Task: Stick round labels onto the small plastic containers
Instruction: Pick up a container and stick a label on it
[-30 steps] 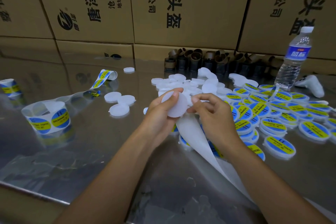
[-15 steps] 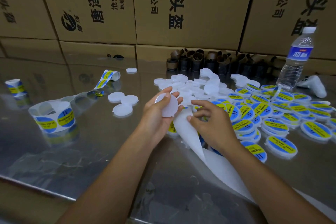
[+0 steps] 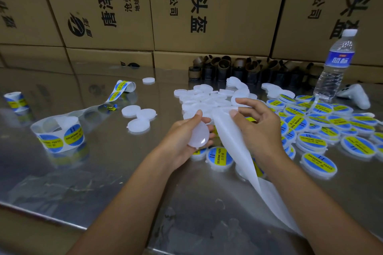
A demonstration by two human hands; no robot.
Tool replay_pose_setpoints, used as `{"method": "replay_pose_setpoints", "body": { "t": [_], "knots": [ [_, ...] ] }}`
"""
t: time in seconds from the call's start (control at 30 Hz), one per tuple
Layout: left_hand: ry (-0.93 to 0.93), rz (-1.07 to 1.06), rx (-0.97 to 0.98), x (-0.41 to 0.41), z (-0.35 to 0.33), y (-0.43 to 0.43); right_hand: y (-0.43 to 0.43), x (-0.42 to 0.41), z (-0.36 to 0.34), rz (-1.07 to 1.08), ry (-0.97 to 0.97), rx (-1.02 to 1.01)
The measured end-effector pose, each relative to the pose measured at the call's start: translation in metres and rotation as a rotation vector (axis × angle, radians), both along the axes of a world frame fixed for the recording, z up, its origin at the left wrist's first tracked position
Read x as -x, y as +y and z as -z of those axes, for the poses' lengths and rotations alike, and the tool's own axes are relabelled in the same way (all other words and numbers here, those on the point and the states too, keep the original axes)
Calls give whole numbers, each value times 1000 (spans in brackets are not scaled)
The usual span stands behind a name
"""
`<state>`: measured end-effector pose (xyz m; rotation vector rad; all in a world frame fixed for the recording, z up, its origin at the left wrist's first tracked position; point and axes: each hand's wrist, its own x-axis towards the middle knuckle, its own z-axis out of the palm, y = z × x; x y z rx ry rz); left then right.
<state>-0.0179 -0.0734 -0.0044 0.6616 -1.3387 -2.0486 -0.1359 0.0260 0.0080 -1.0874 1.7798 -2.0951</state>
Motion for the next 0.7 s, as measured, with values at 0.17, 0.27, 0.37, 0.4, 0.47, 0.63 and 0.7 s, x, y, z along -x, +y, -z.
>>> {"method": "replay_pose_setpoints", "body": {
  "t": [0.17,0.27,0.37,0.4,0.47,0.63,0.7],
  "knots": [
    [8,102,25,0,0,2,3,-7,-8,-191,-95,83],
    [47,99,-3,1,-1,3,4,-10,-10,-262,-125,87],
    [59,65,-35,3,-3,1,4,-12,-12,-315,-122,81],
    [67,58,-44,4,-3,0,4,-12,-12,-329,-117,73],
    [88,26,-50,5,-5,-1,4,-11,-11,-346,-104,49],
    [127,-112,-7,8,-5,-4,3,-9,-8,-359,-65,-25],
    [147,-151,-2,8,-5,-3,3,-9,-7,-351,-26,-79]
  ]
}}
